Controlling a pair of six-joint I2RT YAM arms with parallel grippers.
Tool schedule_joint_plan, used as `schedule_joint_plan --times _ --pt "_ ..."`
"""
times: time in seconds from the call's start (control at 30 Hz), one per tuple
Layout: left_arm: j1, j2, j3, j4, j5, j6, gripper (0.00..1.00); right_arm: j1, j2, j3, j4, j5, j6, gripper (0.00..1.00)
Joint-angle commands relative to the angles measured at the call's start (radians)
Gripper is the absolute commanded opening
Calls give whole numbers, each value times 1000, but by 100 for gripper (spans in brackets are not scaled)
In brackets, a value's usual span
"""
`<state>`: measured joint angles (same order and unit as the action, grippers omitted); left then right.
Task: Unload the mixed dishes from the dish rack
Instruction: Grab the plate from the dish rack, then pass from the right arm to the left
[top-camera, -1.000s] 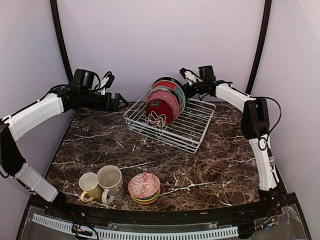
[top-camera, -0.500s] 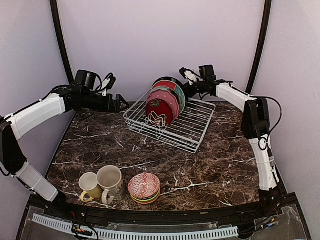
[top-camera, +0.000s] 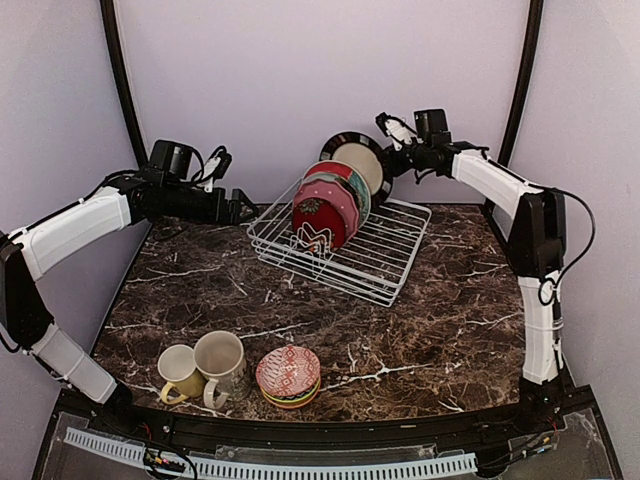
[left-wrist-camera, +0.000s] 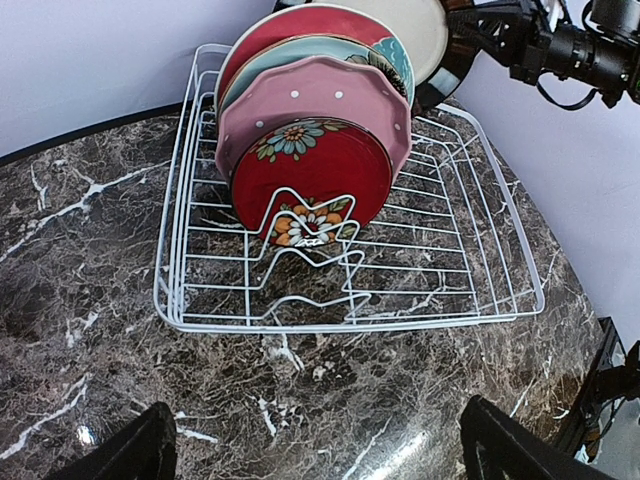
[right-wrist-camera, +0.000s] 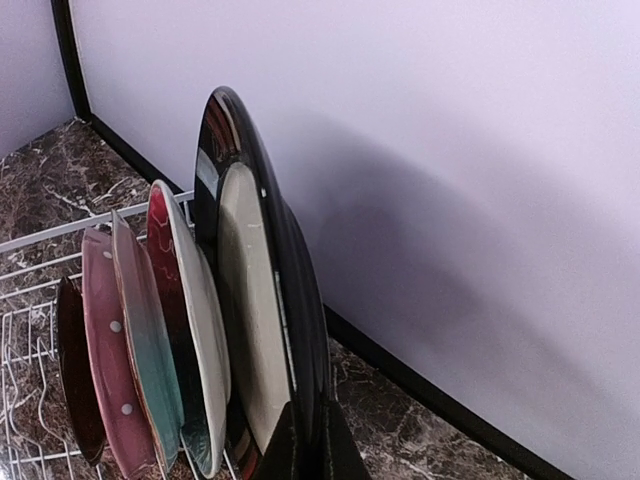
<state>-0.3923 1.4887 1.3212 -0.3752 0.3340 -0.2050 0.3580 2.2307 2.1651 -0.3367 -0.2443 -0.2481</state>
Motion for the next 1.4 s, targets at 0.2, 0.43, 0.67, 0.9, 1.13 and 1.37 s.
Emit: schedule_joint_plan --times 0.2,0.43,0.67,0.9,1.13,1.37 --pt "4 -13 -1 -10 17 -4 98 7 -293 -156 299 205 177 0" --pt "4 -18 -4 2 56 -20 98 2 -405 -299 363 230 364 0" --pt "4 -26 0 -5 50 -13 98 -4 -524 -447 452 266 526 0" --pt "4 -33 0 7 89 -25 98 -4 -635 -569 490 282 599 0" --pt "5 -26 -8 53 200 -60 98 -4 -724 -629 440 251 683 0" --pt "31 13 -74 267 503 -258 98 10 -753 -757 541 -5 901 0"
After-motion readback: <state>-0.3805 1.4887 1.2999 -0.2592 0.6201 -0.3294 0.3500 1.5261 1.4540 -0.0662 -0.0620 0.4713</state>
